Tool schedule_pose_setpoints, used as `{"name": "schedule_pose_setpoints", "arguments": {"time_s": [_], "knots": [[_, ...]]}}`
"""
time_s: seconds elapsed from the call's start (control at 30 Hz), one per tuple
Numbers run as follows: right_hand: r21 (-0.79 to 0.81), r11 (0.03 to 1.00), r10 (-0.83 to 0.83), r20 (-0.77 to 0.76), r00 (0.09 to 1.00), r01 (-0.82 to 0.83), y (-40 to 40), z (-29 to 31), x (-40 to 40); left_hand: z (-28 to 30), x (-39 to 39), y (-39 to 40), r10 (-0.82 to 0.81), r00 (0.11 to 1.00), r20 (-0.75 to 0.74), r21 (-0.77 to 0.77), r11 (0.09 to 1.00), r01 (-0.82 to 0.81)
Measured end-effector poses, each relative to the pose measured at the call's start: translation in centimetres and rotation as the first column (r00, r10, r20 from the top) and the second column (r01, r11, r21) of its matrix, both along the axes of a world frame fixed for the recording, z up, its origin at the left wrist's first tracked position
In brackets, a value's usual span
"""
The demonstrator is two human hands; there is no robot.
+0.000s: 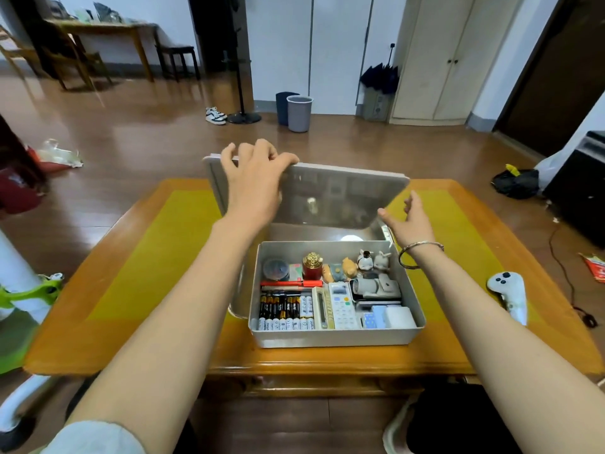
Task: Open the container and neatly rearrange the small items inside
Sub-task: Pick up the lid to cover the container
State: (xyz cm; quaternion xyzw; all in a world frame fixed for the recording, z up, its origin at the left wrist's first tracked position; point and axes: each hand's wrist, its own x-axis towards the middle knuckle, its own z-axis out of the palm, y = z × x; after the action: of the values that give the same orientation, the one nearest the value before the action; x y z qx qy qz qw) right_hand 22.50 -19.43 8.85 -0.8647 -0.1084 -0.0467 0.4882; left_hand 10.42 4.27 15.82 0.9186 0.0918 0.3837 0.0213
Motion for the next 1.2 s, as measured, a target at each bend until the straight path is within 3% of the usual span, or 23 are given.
{"name": "schedule_pose_setpoints", "arguments": {"time_s": [0.13, 0.33, 0.43, 0.53, 0.6, 0.67, 0.83, 0.93, 1.2], "knots": [[0.157, 0.986, 0.043, 0.027, 0.999, -0.047, -1.3, 0.1, -0.2, 0.5, -0.5, -1.3, -0.104, 0.994, 0.031, -0.042, 0.994, 0.105], [0.445, 0.892, 0.062, 0.039, 0.997, -0.073, -2.8, -0.5, -1.6, 0.9, -0.8, -1.6, -0.19, 0.975, 0.112, -0.104, 0.974, 0.202], [0.474, 0.877, 0.081, 0.006, 0.997, -0.074, -3.0, -0.5, -2.1, -1.1, -1.4, -1.4, -0.054, 0.982, 0.182, -0.214, 0.972, 0.093], [0.509, 0.861, 0.068, -0.065, 0.996, -0.026, -3.4, -0.6, -2.3, -4.4, -2.6, -1.1, 0.13, 0.983, 0.127, -0.553, 0.832, -0.039], [0.511, 0.86, 0.076, -0.124, 0.989, -0.002, -3.6, -0.6, -2.3, -6.5, -3.2, -0.7, 0.035, 0.996, 0.078, -0.731, 0.681, 0.033], [0.497, 0.867, 0.047, -0.161, 0.986, 0.04, -3.8, -0.8, -2.3, -8.0, -3.6, -0.4, -0.03, 0.999, 0.031, -0.763, 0.644, 0.043], [0.348, 0.915, -0.118, -0.258, 0.959, 0.206, -3.9, -2.3, -2.1, -10.0, -3.6, 0.1, 0.064, 0.989, -0.136, -0.738, 0.659, -0.145], [0.198, 0.951, -0.181, -0.264, 0.947, 0.237, -4.0, -3.7, -2.3, -11.8, -3.8, 0.3, 0.066, 0.966, -0.25, -0.726, 0.648, -0.233], [-0.048, 0.967, -0.253, -0.285, 0.925, 0.249, -5.1, -8.4, -2.7, -15.0, -3.8, -1.4, 0.088, 0.918, -0.388, -0.724, 0.587, -0.362]]}}
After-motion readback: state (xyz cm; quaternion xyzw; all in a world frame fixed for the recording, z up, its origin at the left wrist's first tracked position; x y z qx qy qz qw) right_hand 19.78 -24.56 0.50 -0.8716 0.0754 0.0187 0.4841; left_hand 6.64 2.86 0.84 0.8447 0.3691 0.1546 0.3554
